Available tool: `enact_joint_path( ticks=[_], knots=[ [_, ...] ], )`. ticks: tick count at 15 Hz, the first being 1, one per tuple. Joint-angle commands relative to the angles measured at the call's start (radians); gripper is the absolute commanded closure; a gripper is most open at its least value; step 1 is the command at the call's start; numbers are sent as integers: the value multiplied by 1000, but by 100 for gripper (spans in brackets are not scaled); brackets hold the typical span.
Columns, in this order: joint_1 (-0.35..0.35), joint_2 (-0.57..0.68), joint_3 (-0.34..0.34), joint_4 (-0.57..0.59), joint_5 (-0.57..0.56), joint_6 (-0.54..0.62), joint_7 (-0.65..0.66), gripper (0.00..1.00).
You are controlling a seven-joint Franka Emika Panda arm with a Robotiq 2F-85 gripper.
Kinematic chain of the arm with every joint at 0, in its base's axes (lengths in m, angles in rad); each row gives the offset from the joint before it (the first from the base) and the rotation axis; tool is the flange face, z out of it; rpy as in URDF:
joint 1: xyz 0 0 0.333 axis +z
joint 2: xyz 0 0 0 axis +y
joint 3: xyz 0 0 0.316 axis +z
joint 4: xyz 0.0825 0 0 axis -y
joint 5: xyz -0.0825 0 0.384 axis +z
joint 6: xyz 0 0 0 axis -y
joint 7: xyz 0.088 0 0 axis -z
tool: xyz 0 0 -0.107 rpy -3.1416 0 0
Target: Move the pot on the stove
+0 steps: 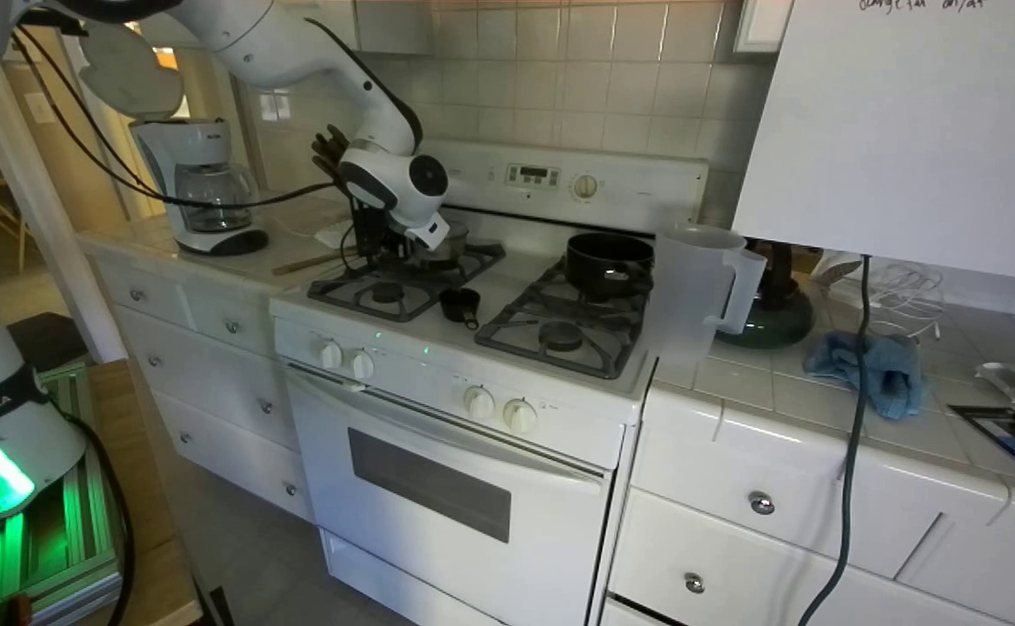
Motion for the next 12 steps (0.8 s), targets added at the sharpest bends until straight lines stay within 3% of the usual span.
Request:
enact_joint_path(
  ticks=[1,12],
  knots=[
    [12,1,-2,4,45,41,-25,95],
    [36,-73,5,-79,408,144,-301,95]
  ],
)
